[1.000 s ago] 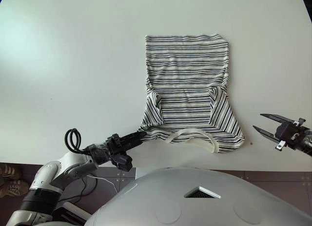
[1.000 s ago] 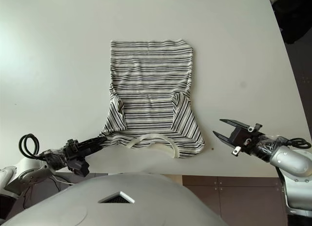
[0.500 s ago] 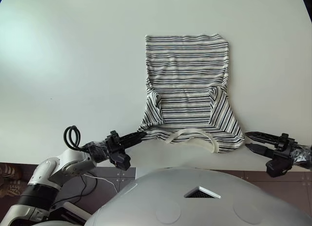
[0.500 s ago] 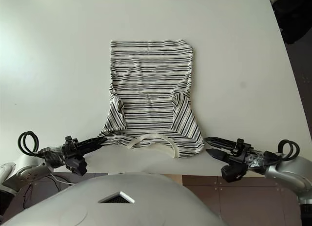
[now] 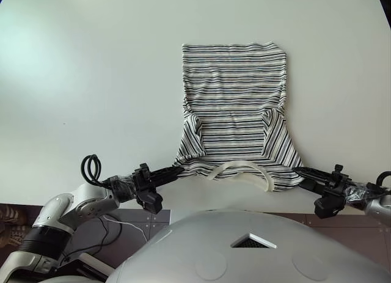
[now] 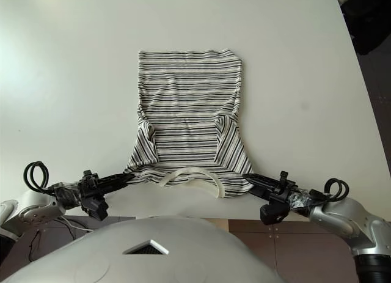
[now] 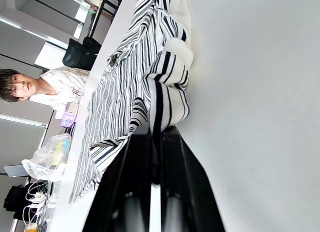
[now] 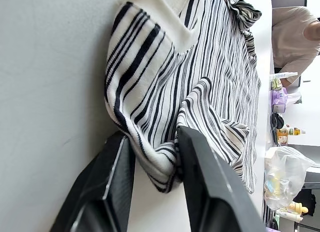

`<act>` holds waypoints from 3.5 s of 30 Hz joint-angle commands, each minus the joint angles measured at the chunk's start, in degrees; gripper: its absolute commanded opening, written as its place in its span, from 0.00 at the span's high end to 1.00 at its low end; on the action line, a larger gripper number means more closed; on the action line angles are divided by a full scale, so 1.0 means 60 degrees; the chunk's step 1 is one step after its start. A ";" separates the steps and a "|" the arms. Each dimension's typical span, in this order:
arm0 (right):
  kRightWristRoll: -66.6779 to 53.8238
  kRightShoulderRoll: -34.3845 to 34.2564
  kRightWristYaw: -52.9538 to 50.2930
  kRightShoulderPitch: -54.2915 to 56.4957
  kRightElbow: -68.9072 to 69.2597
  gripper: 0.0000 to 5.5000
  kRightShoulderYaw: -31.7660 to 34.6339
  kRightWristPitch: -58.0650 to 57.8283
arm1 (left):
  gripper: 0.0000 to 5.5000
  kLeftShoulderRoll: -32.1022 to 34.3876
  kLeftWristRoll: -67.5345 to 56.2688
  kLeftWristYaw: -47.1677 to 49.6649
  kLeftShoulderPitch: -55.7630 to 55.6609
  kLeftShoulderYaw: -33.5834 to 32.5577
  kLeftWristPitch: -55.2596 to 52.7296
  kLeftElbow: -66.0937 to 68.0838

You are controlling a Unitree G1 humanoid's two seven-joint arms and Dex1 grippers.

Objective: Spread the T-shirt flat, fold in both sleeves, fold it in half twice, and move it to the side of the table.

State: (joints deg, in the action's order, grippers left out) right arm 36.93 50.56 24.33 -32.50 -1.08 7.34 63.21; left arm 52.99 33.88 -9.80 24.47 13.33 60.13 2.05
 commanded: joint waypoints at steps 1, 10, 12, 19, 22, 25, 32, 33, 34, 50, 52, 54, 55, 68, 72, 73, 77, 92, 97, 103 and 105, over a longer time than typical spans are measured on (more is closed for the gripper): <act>-0.0534 0.0349 0.0411 -0.0090 0.0168 0.85 -0.0431 -0.0709 | 0.98 0.0194 0.0321 -0.0540 0.0074 0.0196 -0.0350 0.0469; -0.4430 0.1678 0.2478 -0.1460 0.2531 0.97 -0.0144 -0.3056 | 0.98 0.1358 -0.1376 -0.1330 0.0802 -0.0376 -0.0110 -0.0753; -0.4887 0.1829 0.2835 -0.2335 0.3242 0.97 0.0463 -0.3228 | 0.98 0.1801 -0.1839 -0.1491 0.1553 -0.0781 -0.0050 -0.1424; -0.6565 0.1572 0.4176 -0.4580 0.5799 0.97 0.2630 -0.4599 | 0.98 0.2117 -0.3024 -0.1927 0.3527 -0.2318 -0.0204 -0.3011; -0.7642 0.1713 0.4016 -0.3092 0.6234 0.97 0.2426 -0.6245 | 0.98 0.1882 -0.3989 -0.2209 0.2952 -0.2170 -0.1112 -0.3408; -0.8415 0.1830 0.3817 -0.0401 0.5631 0.97 0.1602 -0.7939 | 0.98 0.1758 -0.5704 -0.2832 0.1384 -0.1780 -0.2764 -0.3668; -0.8394 0.0580 0.4091 0.5079 0.2893 0.97 -0.0967 -1.0167 | 0.98 0.0142 -0.6944 -0.4789 -0.3396 -0.0392 -0.5997 -0.2039; -0.8281 0.0267 0.4156 0.5822 0.2189 0.97 -0.1273 -1.0277 | 0.98 -0.0238 -0.6840 -0.4934 -0.4072 -0.0268 -0.6203 -0.1408; -0.8119 -0.0058 0.4188 0.6556 0.1394 0.97 -0.1531 -1.0338 | 0.98 -0.0685 -0.6776 -0.5107 -0.4832 -0.0126 -0.6510 -0.0689; -0.4996 -0.3701 0.2565 1.2691 -1.0024 0.97 -0.3223 -0.8114 | 0.98 -0.4468 -0.3464 -0.3678 -1.1236 0.0877 -0.4841 1.0226; -0.4597 -0.3888 0.2185 1.2768 -1.0645 0.90 -0.3385 -0.7947 | 0.91 -0.4743 -0.2836 -0.3255 -1.1082 0.1242 -0.5012 1.0852; -0.4745 -0.4163 0.1905 1.2869 -1.1009 0.85 -0.3093 -0.8093 | 0.86 -0.4988 -0.2563 -0.2605 -1.0965 0.1260 -0.5227 1.1215; -0.4945 -0.4292 0.1846 1.2928 -1.1137 0.83 -0.2852 -0.8259 | 0.84 -0.5094 -0.2592 -0.2301 -1.0983 0.1120 -0.5350 1.1327; -0.6660 -0.4862 0.1251 1.3331 -1.1620 0.83 -0.0548 -1.1050 | 0.84 -0.6068 -0.5112 -0.3293 -1.1459 -0.1597 -0.9334 1.1724; -0.6242 -0.5025 0.1420 1.3078 -1.0836 0.83 -0.0997 -0.9938 | 0.84 -0.6329 -0.5196 -0.4353 -1.1457 -0.1487 -0.9659 1.0991; -0.6126 -0.5032 0.1314 1.3016 -1.0600 0.83 -0.1084 -0.9553 | 0.84 -0.6297 -0.4920 -0.4344 -1.1425 -0.1223 -0.9303 1.0770; -0.5700 -0.5004 0.0608 1.2927 -1.0045 0.82 -0.1303 -0.8382 | 0.78 -0.5830 -0.2867 -0.3039 -1.1644 0.0353 -0.7701 1.0485; -0.2596 -0.4015 0.1073 1.1901 -1.0413 0.82 -0.4140 -0.5269 | 0.66 -0.4851 -0.0676 0.0192 -1.2466 0.1483 -0.6417 1.0299; -0.1278 -0.2713 0.2035 1.1547 -1.0869 0.82 -0.5435 -0.4454 | 0.66 -0.4146 -0.1186 0.0799 -1.0782 0.0487 -0.6353 0.5974; -0.5555 0.0713 0.9378 0.8194 -0.3156 0.82 -0.6172 -0.7514 | 0.66 -0.4463 -0.1833 -0.0444 -0.8040 0.0422 -0.7866 0.1603; -0.7515 0.1456 1.0446 0.7607 -0.0345 0.82 -0.6300 -0.9731 | 0.66 -0.4571 -0.1893 -0.0705 -0.7777 0.0425 -0.8229 0.1122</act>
State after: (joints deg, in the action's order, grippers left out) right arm 8.59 48.78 64.31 27.51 -34.54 -23.63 28.47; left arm 26.69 25.02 -8.91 -26.57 16.04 17.03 17.92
